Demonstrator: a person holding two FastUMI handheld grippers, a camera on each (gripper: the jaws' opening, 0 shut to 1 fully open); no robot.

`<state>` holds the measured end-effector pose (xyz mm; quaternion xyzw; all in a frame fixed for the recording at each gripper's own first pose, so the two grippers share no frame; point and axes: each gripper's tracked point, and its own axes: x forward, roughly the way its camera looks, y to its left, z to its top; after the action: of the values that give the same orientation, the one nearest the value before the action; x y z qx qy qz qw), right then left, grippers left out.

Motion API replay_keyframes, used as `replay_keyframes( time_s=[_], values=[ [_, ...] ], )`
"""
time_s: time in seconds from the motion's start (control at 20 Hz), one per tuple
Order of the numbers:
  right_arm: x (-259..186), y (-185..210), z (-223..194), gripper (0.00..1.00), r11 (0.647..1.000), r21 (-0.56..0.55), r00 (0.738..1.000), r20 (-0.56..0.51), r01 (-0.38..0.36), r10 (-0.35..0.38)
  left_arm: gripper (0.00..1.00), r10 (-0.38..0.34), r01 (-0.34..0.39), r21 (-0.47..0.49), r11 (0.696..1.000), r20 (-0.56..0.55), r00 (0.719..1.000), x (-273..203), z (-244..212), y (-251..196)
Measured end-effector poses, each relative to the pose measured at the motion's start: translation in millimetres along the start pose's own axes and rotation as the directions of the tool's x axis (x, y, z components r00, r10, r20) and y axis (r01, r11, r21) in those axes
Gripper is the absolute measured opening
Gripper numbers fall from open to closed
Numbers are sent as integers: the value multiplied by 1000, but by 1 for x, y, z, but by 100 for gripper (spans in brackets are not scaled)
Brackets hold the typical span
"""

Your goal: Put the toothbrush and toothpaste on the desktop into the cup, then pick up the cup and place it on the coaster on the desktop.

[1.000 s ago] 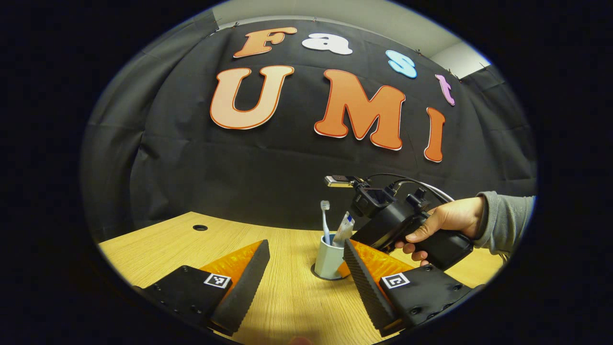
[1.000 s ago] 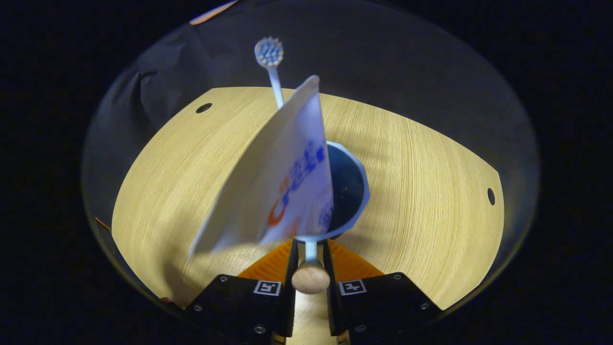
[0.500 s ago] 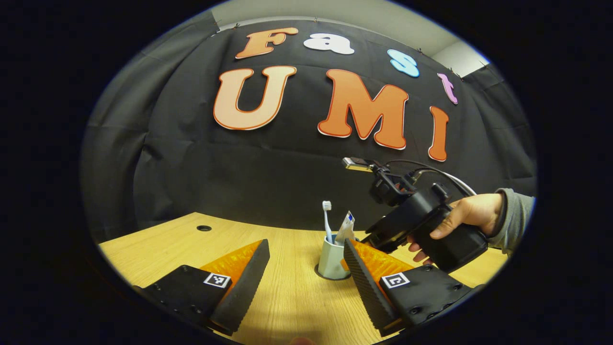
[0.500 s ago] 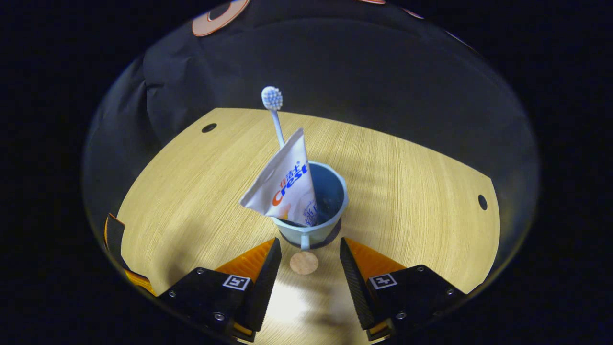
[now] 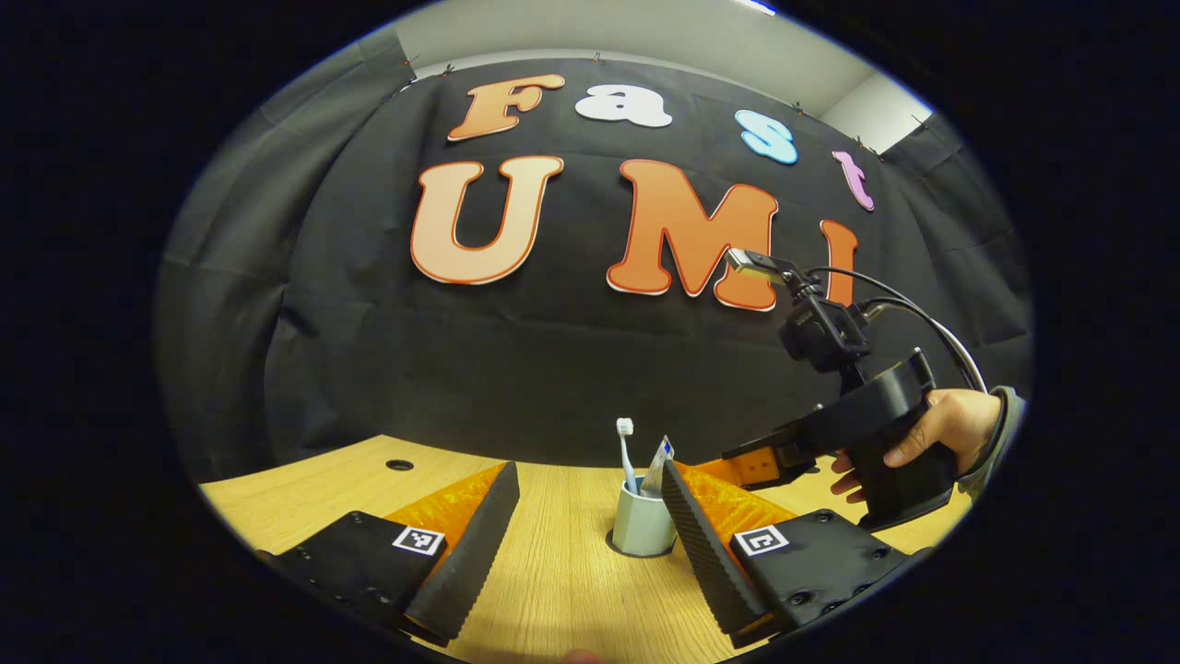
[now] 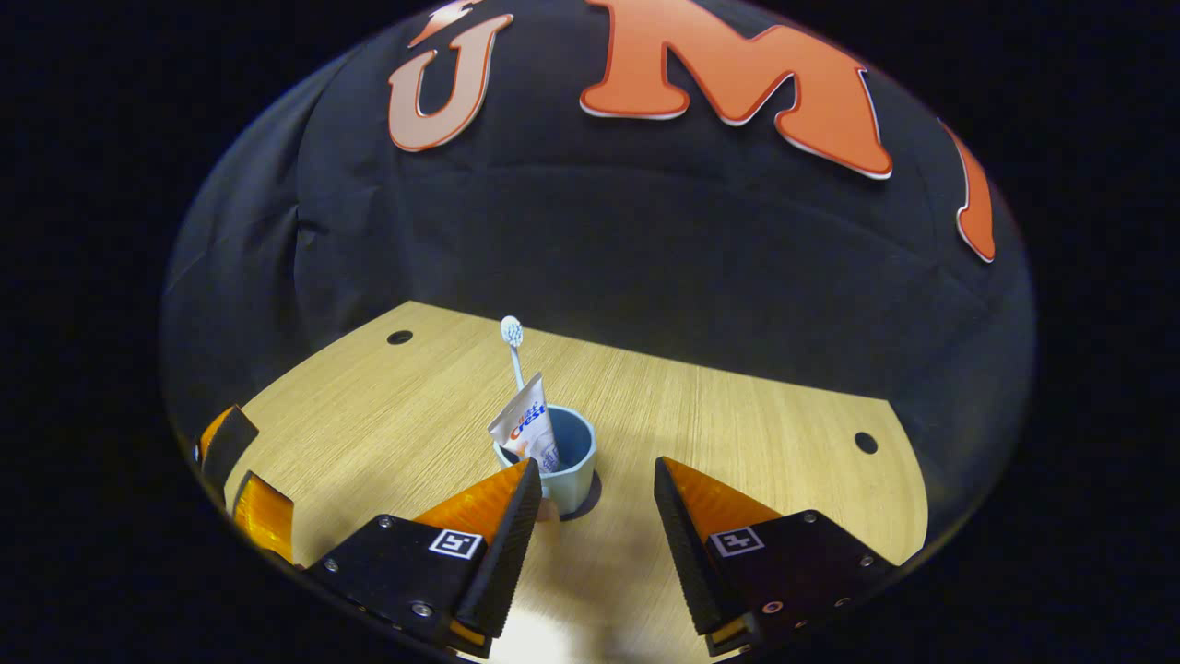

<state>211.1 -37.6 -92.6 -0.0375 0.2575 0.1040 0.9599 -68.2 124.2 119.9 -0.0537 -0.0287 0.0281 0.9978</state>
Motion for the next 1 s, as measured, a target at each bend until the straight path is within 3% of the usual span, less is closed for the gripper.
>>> replay_keyframes(
  time_s=[0.4,0.55,1.0],
  values=[
    [-61,-39,1,76,996,-23,981,176,91,-86,98,-6,6,12,1000,11,1000,-9,27,-26],
    [-87,-56,6,78,990,-22,953,275,137,-125,97,-11,11,19,1000,18,1000,-11,37,-35],
    [-142,-81,-3,81,983,32,892,415,180,-177,98,-26,26,44,999,4,1000,-20,47,-60]
  ],
)
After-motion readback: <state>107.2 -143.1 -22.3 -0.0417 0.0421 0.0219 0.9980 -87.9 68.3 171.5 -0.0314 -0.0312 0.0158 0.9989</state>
